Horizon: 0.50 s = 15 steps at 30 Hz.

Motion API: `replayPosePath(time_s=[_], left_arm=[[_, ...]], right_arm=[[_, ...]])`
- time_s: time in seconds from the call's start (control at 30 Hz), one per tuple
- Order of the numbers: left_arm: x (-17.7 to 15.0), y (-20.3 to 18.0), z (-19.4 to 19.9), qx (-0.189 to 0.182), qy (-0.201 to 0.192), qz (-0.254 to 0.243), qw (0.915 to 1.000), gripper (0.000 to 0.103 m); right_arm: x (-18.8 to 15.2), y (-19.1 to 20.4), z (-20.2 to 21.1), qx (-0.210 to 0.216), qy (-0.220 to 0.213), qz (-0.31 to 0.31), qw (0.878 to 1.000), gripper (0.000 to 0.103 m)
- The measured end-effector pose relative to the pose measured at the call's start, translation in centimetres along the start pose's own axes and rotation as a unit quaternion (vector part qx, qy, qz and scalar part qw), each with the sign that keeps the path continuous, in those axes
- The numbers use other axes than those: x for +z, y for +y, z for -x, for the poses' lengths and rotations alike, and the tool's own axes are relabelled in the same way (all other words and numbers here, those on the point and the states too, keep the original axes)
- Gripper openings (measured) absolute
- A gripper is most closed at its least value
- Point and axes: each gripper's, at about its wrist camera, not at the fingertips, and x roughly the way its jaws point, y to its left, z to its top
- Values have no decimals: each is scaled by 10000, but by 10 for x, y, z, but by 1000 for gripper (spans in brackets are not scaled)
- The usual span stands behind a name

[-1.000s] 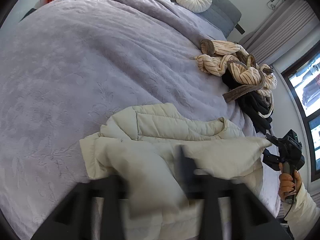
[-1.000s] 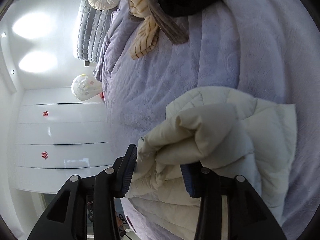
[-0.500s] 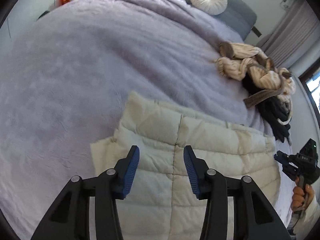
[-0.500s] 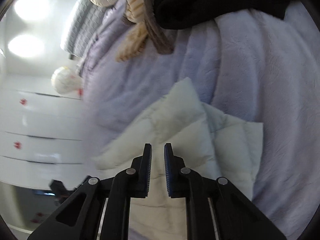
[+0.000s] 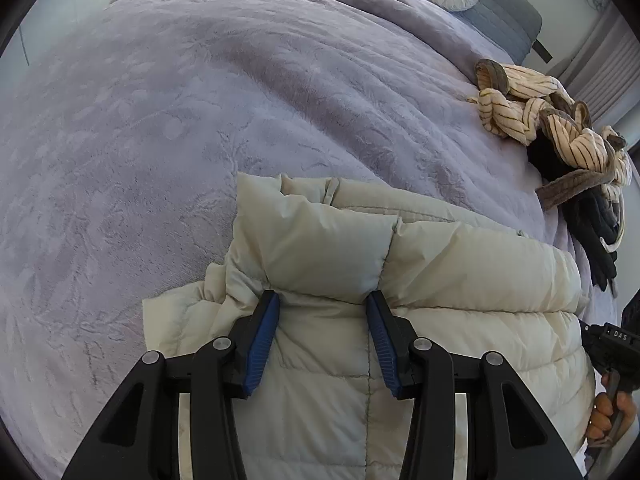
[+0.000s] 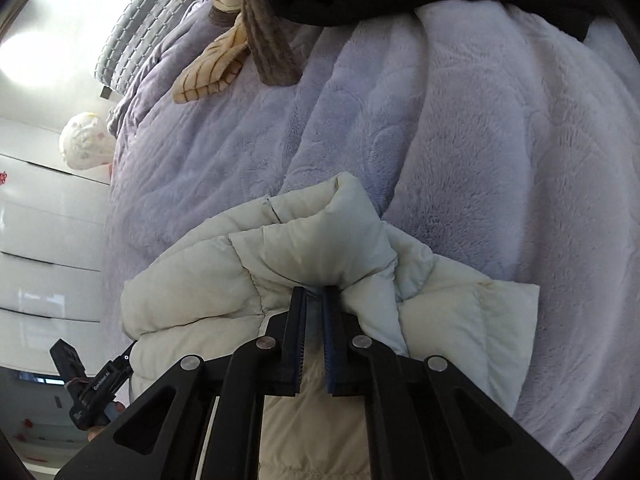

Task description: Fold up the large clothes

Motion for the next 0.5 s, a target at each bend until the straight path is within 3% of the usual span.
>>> replayPosePath(time_s=[0.17, 0.37, 0.5], left_arm=[[6, 10, 18, 26, -114, 230, 9997, 48], [-4, 13, 48, 143, -81, 13, 9999, 48], [-21, 15, 65, 202, 3, -39, 9998, 51]], right_arm=[[-1, 3, 15, -4, -28, 46, 10000, 7], [-12, 19, 45, -271, -194, 278, 9991, 7], [-30, 25, 64, -196, -223, 296, 9991, 12]])
